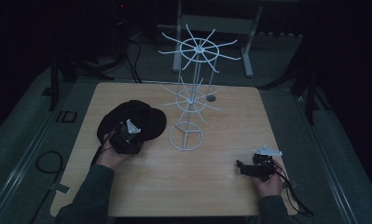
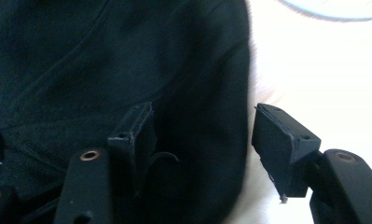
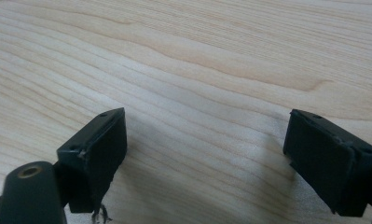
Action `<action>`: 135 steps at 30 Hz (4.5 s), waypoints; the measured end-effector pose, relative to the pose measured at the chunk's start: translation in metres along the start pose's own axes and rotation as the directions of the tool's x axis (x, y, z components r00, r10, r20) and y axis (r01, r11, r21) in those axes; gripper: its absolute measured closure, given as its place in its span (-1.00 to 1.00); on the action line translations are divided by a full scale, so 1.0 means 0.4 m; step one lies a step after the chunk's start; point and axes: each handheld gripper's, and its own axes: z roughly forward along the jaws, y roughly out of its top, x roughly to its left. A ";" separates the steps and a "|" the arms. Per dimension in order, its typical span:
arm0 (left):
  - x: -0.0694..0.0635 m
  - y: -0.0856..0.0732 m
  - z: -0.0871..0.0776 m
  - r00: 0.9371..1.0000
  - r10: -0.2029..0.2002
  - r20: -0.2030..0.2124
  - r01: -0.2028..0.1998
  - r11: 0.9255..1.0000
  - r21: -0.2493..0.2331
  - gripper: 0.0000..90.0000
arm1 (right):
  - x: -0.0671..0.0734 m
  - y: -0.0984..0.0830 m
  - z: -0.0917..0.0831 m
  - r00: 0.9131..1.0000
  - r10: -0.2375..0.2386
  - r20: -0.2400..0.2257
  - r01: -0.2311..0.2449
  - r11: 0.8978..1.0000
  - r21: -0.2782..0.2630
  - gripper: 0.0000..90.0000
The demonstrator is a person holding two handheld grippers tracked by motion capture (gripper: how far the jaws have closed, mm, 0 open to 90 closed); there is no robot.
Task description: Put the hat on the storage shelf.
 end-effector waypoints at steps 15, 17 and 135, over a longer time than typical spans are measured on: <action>-0.018 -0.007 0.032 0.998 0.036 -0.044 -0.034 0.998 0.047 0.56 | 0.000 0.000 0.000 1.000 0.000 0.000 0.000 1.000 0.000 -0.70; -0.019 -0.005 0.026 0.999 0.035 -0.039 -0.033 0.999 0.041 0.61 | 0.000 0.000 0.000 1.000 0.001 0.000 -0.001 1.000 0.000 -0.70; 0.059 0.179 -0.394 0.987 -0.153 0.038 0.153 0.867 -0.474 0.66 | 0.000 0.000 0.000 1.000 0.002 0.000 -0.002 1.000 -0.002 -0.70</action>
